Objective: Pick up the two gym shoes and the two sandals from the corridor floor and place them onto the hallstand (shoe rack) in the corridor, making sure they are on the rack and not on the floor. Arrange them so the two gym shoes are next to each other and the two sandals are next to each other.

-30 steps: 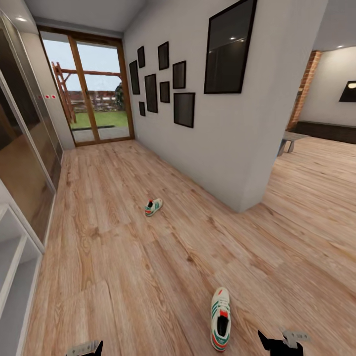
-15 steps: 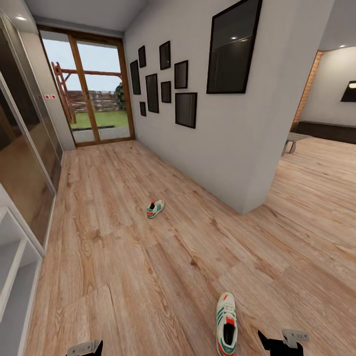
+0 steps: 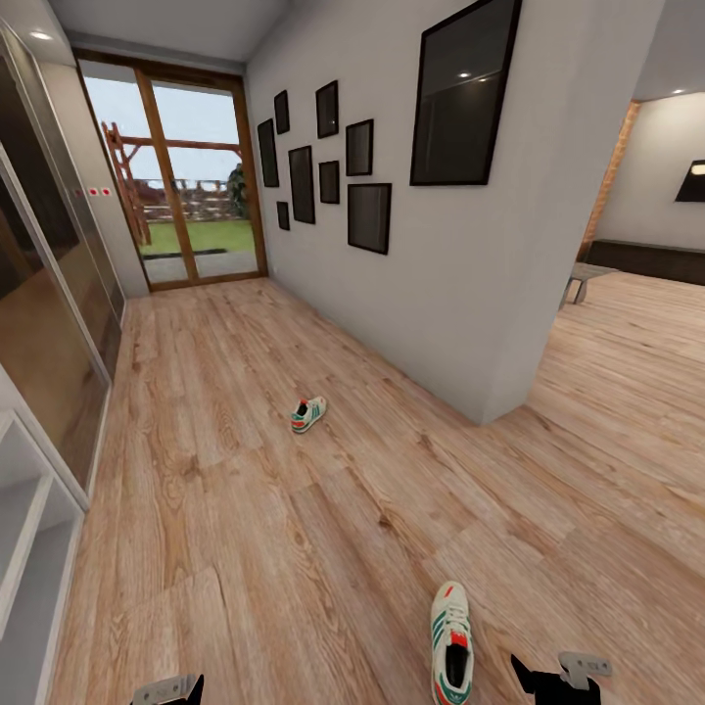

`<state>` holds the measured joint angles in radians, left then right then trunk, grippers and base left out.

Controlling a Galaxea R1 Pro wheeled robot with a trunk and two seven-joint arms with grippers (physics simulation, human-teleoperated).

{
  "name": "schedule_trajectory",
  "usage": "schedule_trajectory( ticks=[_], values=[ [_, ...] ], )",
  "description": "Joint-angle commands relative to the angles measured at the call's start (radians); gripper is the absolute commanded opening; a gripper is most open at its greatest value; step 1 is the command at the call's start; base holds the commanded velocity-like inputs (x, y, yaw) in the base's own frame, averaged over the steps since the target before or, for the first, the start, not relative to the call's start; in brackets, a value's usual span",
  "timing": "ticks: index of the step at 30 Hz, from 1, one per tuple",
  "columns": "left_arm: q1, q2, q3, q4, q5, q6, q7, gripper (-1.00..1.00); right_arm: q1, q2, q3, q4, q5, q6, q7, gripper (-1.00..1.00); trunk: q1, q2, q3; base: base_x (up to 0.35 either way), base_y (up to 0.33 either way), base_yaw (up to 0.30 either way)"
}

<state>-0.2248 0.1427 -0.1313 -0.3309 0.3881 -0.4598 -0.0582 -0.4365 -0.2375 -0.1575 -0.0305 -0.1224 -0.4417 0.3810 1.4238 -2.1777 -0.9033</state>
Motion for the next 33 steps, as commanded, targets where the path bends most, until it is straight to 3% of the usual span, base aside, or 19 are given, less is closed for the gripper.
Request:
schedule_trajectory(
  ticks=[1, 33],
  values=[
    [-0.001, 0.0, -0.005, 0.001, 0.011, -0.003, -0.005, 1.0, -0.001, 0.0, -0.003, 0.002, -0.01, 0.0, 0.011, 1.0, 0.0, 0.0, -0.001, 0.023, 0.019, 0.0],
    [-0.001, 0.001, -0.005, 0.001, 0.011, -0.003, -0.005, 1.0, -0.001, 0.0, -0.003, 0.001, -0.01, 0.0, 0.011, 1.0, 0.0, 0.0, -0.001, 0.054, 0.03, 0.0]
  ],
)
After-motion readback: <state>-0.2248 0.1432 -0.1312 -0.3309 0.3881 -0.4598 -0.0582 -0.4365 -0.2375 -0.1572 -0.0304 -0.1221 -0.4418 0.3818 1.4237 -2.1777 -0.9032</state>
